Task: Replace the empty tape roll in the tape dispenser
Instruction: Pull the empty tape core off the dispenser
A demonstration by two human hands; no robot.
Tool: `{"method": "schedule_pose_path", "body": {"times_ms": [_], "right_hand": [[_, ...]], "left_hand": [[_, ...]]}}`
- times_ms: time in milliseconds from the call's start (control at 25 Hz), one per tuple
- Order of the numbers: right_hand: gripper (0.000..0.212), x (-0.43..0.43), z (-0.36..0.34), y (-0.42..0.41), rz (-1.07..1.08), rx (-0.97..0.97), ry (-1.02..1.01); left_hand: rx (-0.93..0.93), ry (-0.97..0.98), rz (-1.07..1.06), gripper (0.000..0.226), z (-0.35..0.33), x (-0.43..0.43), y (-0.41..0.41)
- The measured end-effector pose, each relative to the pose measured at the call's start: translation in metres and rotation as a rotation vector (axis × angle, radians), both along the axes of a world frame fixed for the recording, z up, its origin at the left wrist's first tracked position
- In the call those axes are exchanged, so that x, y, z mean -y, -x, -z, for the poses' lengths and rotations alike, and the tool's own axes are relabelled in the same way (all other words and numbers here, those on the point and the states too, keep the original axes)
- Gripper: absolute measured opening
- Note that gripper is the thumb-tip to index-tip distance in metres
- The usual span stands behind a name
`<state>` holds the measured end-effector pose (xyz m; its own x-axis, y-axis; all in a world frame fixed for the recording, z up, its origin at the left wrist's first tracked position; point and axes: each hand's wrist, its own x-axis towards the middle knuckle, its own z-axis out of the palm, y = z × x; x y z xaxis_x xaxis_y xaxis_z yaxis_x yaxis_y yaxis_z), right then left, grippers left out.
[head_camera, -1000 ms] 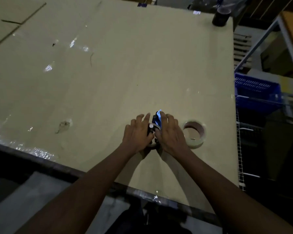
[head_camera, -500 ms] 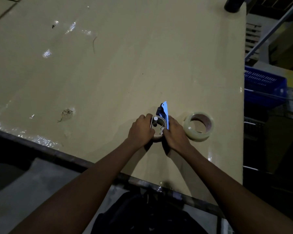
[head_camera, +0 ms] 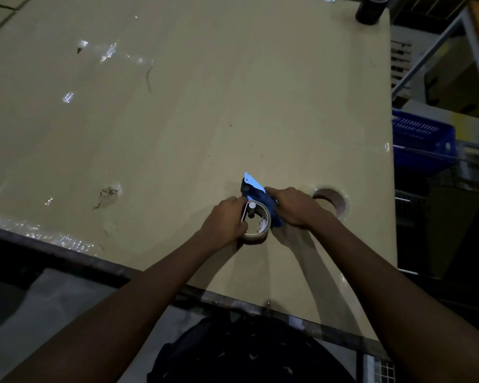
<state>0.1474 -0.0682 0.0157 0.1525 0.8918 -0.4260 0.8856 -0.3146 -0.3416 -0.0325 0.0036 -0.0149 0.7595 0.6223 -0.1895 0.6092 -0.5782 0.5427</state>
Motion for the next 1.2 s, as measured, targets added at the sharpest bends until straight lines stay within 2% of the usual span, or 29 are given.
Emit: {"method": "schedule_pose_path", "body": {"times_ms": [80, 160, 240, 320, 480, 600, 640, 720, 880, 960, 1040, 1200], "right_hand": [[0.033, -0.007, -0.004, 0.003, -0.061, 0.086, 0.007], [0.040, -0.013, -0.007, 0.004, -0.127, 0.174, -0.025], [0.042, -0.020, -0.011, 0.007, -0.170, 0.230, -0.095], [0.037, -0.028, -0.013, 0.010, -0.223, 0.269, -0.184], [0.023, -0.038, -0.011, 0.023, -0.343, 0.363, -0.365], [0.026, -0.032, -0.015, 0.025, -0.129, 0.266, -0.481], [0.032, -0.028, -0.016, 0.026, -0.016, 0.223, -0.445], [0.049, -0.021, -0.016, 0.029, 0.099, 0.190, -0.251], [0.073, -0.007, -0.008, 0.030, 0.066, 0.175, -0.008], [0.078, -0.004, -0.002, 0.030, 0.038, 0.186, 0.025], [0.076, -0.004, -0.001, 0.032, 0.031, 0.200, -0.019], [0.077, -0.009, -0.018, 0.036, -0.041, 0.249, -0.034]], "left_hand": [[-0.030, -0.049, -0.030, 0.028, -0.005, 0.010, 0.003], [-0.037, -0.185, -0.105, 0.027, -0.016, 0.010, 0.004], [0.089, -0.301, -0.109, 0.038, -0.029, -0.001, 0.004], [0.163, -0.335, -0.051, 0.044, -0.037, -0.020, 0.002], [0.010, -0.077, 0.051, 0.074, -0.032, -0.035, -0.003], [-0.023, 0.009, 0.099, 0.087, -0.021, -0.030, -0.009], [-0.036, 0.017, 0.099, 0.086, -0.017, -0.031, -0.010], [-0.066, 0.038, 0.090, 0.084, -0.010, -0.033, -0.011], [-0.023, 0.148, 0.129, 0.087, 0.001, -0.026, -0.005], [-0.021, 0.194, 0.147, 0.098, 0.003, -0.022, -0.001], [-0.041, 0.151, 0.182, 0.108, 0.005, -0.019, 0.001], [-0.018, 0.147, 0.209, 0.112, 0.008, -0.018, 0.000]]}}
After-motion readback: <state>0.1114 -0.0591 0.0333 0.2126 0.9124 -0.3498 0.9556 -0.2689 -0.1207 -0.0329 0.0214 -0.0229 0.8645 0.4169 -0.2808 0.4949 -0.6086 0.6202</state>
